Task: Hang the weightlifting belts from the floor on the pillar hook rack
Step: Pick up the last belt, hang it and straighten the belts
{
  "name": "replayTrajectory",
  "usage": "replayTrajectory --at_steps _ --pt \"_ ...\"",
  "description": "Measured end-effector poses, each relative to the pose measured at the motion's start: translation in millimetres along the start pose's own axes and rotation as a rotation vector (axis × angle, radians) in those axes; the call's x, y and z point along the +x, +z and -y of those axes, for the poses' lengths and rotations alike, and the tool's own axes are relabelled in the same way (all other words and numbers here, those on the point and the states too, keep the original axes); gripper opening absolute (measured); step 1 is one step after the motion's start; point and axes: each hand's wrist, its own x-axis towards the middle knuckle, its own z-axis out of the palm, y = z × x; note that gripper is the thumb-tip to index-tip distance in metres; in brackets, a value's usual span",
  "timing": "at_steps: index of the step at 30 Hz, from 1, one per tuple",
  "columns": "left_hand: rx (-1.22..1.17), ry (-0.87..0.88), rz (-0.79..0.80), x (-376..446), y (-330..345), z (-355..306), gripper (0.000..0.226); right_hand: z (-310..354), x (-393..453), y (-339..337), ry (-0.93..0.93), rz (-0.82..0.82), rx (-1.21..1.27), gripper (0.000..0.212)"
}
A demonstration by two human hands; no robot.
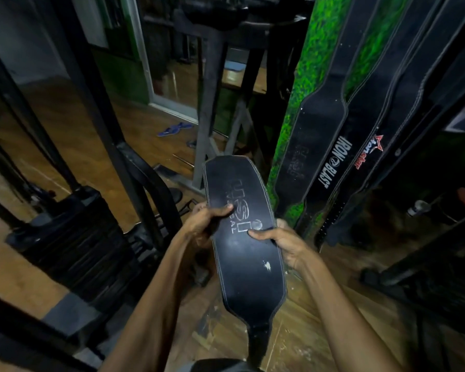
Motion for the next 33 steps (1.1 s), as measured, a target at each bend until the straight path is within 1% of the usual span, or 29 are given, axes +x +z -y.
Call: replayTrajectory --at_steps 1,2,3,6,8,9,10,11,13,14,15,16,18,19,20,22,23,25,28,29,31,32,33 --pt "0.017 0.016 0.007 -0.7 -2.6 -0.3 0.027 8.2 -0.1 4.1 -0.052 -0.025 0.003 0.04" --pt "0.055 0.02 0.04 -3.9 -6.1 0.1 0.027 15.7 2.5 5.0 -0.096 -0.016 0.015 0.023" --pt "0.12 0.0 0.086 -8.2 -9.4 3.1 0.031 24.6 2.8 6.4 -0.129 -0.021 0.05 0.02" --pt "0.32 -0.108 0.208 -20.2 -22.3 13.9 0.05 37.1 17.7 8.1 -0.159 -0.055 0.1 0.041" --pt "0.389 -0.159 0.272 -18.2 -34.5 23.3 0.053 30.5 23.7 7.7 -0.128 -0.084 0.092 0.042" --pt "0.377 -0.185 0.254 -17.5 -36.2 26.2 0.052 25.1 24.7 6.5 -0.121 -0.093 0.1 0.04" --pt "0.332 -0.202 0.203 -19.4 -34.7 24.7 0.049 19.7 22.9 7.6 -0.131 -0.087 0.105 0.037" --pt "0.262 -0.201 0.119 -21.0 -29.9 20.5 0.047 13.2 21.2 9.2 -0.144 -0.071 0.1 0.036" --pt "0.108 -0.128 -0.07 -15.1 -21.4 10.4 0.044 -1.6 20.1 13.9 -0.149 -0.024 0.046 0.034" --pt "0.059 -0.075 -0.143 -11.5 -19.0 4.9 0.04 -7.7 19.5 18.1 -0.148 -0.003 0.028 0.034" --pt "0.027 -0.022 -0.183 -8.6 -18.2 1.3 0.035 -11.6 18.8 21.4 -0.136 0.01 0.034 0.033" --pt "0.021 0.017 -0.198 -7.2 -18.5 0.5 0.032 -11.6 16.3 25.4 -0.12 0.021 0.072 0.03" --pt "0.125 0.052 -0.168 -10.7 -21.7 3.3 0.034 -3.5 12.3 30.7 -0.105 0.026 0.169 0.017" --pt "0.199 0.064 -0.13 -12.9 -22.6 8.6 0.035 2.7 11.9 30.7 -0.117 0.007 0.184 0.014" --pt "0.253 0.063 -0.072 -15.3 -22.3 14.4 0.037 9.0 14.5 29.6 -0.143 -0.017 0.171 0.015" --pt "0.26 0.05 0.013 -14.6 -18.1 22.5 0.036 20.3 19.5 28.4 -0.269 -0.031 0.015 0.023" --pt "0.237 0.056 0.021 -12.0 -17.3 22.4 0.036 21.5 21.5 29.7 -0.331 -0.027 -0.089 0.025" --pt "0.206 0.049 -0.021 -5.2 -10.8 11.0 0.038 12.3 26.7 33.7 -0.359 -0.026 -0.243 0.025" --pt "0.128 -0.031 -0.083 2.6 -6.5 -10.1 0.071 -9.1 28.3 47.4 -0.354 0.02 -0.325 0.03" --pt "0.114 -0.017 -0.097 2.7 -6.5 -12.4 0.074 -12.9 28.2 51.0 -0.362 0.035 -0.336 0.027" --pt "0.125 0.034 -0.11 -0.7 -6.7 -10.7 0.048 -11.4 26.3 53.8 -0.362 0.022 -0.311 0.022" --pt "0.158 0.046 -0.096 -3.9 -6.4 -8.4 0.035 -8.1 25.0 53.1 -0.344 0.022 -0.253 0.016" --pt "0.197 0.067 -0.072 -7.2 -6.4 -6.7 0.028 -5.5 23.3 50.6 -0.316 0.044 -0.175 0.01"
